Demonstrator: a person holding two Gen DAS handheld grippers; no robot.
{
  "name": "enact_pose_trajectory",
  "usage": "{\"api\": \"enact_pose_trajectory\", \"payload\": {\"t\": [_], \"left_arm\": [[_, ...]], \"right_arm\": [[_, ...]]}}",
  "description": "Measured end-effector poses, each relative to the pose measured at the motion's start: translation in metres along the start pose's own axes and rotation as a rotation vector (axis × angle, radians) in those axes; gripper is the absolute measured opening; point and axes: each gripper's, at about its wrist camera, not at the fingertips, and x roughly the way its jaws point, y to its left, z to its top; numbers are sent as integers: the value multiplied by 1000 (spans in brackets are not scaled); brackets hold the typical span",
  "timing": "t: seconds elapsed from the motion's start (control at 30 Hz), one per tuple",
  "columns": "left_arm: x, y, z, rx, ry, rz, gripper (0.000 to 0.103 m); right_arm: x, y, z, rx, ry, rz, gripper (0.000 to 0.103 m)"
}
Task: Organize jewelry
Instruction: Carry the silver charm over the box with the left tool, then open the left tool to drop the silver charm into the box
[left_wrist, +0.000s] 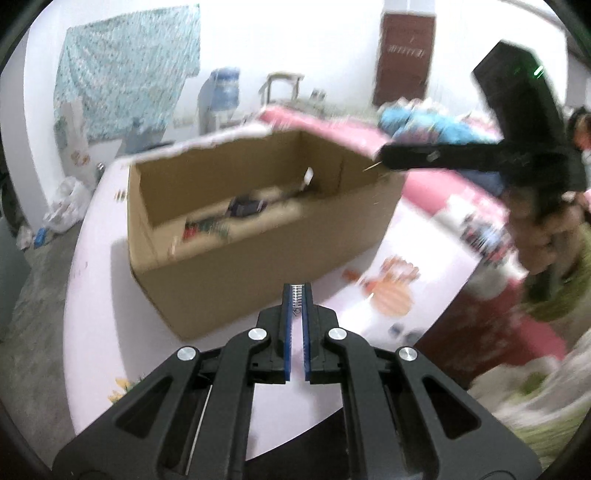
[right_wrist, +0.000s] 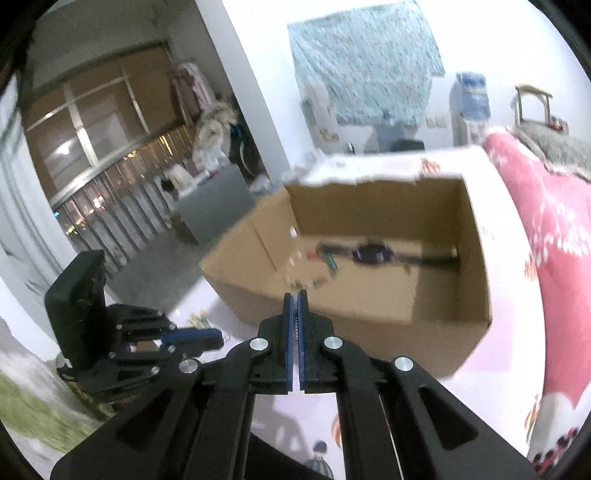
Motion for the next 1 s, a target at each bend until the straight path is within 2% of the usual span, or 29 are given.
{"api": "enact_pose_trajectory", "payload": {"t": [0.13, 0.23, 0.33, 0.4, 0.47, 0.57, 0.63, 0.77, 1.0], "left_arm": [[-23, 4, 39, 23, -90, -45, 4], [-16, 12, 67, 13, -95, -58, 4], [12, 26, 91, -16, -38, -73, 4], [44, 43, 101, -71, 59, -83, 4], [77, 60, 107, -134, 149, -103, 4], [108, 78, 106, -201, 231, -114, 4], [129, 89, 104, -254, 296, -111, 4], [139, 97, 99, -303, 325, -121, 4], [141, 103, 95, -330, 337, -125, 6]], "right_arm": [[1, -1, 32, -24, -43, 31, 2], [18, -8, 53, -23, -19, 32, 2], [53, -21, 69, -3, 84, 19, 2], [80, -31, 74, 17, 174, 3, 2], [104, -40, 75, 32, 253, -19, 2], [143, -60, 73, 77, 386, -38, 2], [158, -68, 70, 92, 427, -48, 2], [170, -78, 66, 127, 459, -44, 3], [166, -88, 68, 153, 431, -46, 3]]}}
